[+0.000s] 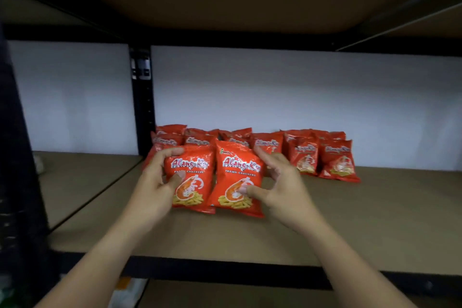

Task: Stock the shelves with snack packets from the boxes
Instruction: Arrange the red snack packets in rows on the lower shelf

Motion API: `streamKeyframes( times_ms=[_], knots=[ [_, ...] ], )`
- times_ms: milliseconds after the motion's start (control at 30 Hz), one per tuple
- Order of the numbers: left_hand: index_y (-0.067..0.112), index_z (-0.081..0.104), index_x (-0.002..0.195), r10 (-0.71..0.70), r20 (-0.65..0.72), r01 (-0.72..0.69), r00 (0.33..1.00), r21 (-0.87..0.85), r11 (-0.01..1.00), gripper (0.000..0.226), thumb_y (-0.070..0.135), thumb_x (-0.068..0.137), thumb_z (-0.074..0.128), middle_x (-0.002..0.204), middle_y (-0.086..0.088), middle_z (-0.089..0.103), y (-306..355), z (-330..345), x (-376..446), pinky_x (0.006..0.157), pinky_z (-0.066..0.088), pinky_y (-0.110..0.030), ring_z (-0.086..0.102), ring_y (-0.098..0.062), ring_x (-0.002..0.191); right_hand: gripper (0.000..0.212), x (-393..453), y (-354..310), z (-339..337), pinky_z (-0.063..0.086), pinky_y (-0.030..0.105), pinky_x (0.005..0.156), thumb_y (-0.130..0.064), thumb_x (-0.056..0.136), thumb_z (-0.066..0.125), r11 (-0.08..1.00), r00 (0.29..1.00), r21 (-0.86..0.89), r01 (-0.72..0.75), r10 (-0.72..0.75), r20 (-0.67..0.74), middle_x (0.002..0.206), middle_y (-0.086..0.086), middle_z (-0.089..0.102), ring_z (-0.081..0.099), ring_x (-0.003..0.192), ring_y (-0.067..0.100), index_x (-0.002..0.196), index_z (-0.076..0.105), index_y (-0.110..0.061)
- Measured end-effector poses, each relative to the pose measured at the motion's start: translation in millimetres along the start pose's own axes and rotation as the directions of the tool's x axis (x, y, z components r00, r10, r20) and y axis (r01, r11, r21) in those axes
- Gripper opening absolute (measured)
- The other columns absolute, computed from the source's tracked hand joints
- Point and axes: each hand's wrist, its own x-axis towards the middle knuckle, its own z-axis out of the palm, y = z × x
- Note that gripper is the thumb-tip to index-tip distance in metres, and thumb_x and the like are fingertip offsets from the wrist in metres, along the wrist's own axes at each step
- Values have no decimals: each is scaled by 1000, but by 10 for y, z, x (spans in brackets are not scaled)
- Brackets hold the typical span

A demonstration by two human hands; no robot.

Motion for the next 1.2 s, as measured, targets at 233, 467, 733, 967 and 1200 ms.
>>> streamKeyframes(
  times_ms=[233, 467, 733, 967, 1200],
  knots=[
    [36, 50, 128, -38, -113, 53, 993, 137, 989, 35, 11, 103, 52, 127, -4, 58, -372, -556, 631, 81, 59, -38, 65, -17, 103, 89, 526, 159, 877, 53, 33, 96, -23, 73, 87, 998, 999, -34, 51, -52, -2, 124, -4, 46, 56, 116, 17, 148, 41, -34],
    [37, 45, 131, -112, -91, 127, 990, 174, 977, 33, 15, 106, 44, 127, -4, 53, -660, -775, 1085, 70, 55, -29, 63, -15, 99, 76, 839, 237, 1198, 35, 29, 108, -26, 88, 74, 982, 999, -187, 31, -25, 35, 145, 6, 38, 41, 134, 20, 152, 33, -27],
    [49, 48, 127, -2, -49, 12, 999, 207, 978, 38, 17, 107, 41, 141, 2, 45, -973, -764, 1367, 95, 55, -44, 57, -18, 118, 66, 1015, 481, 1420, 34, 39, 114, -29, 99, 57, 961, 999, -272, 42, -34, 34, 147, 9, 34, 35, 136, 26, 155, 23, -33],
    [73, 42, 117, 28, -19, -21, 999, 287, 958, 64, 34, 80, 76, 152, 8, 28, -1023, -805, 1403, 110, 41, -50, 37, -22, 137, 83, 1016, 511, 1446, 35, 41, 114, -43, 93, 63, 964, 997, -267, 2, 20, 81, 147, 4, 29, 35, 136, 23, 156, 8, -41],
    [45, 36, 146, 78, 43, -87, 996, 286, 954, 70, 12, 93, 68, 150, 2, 31, -1027, -817, 1338, 96, 49, -29, 43, -17, 133, 83, 962, 487, 1474, 38, 36, 110, -41, 92, 66, 964, 998, -264, 36, -22, 56, 143, 6, 32, 39, 133, 24, 154, 11, -44]
  ],
)
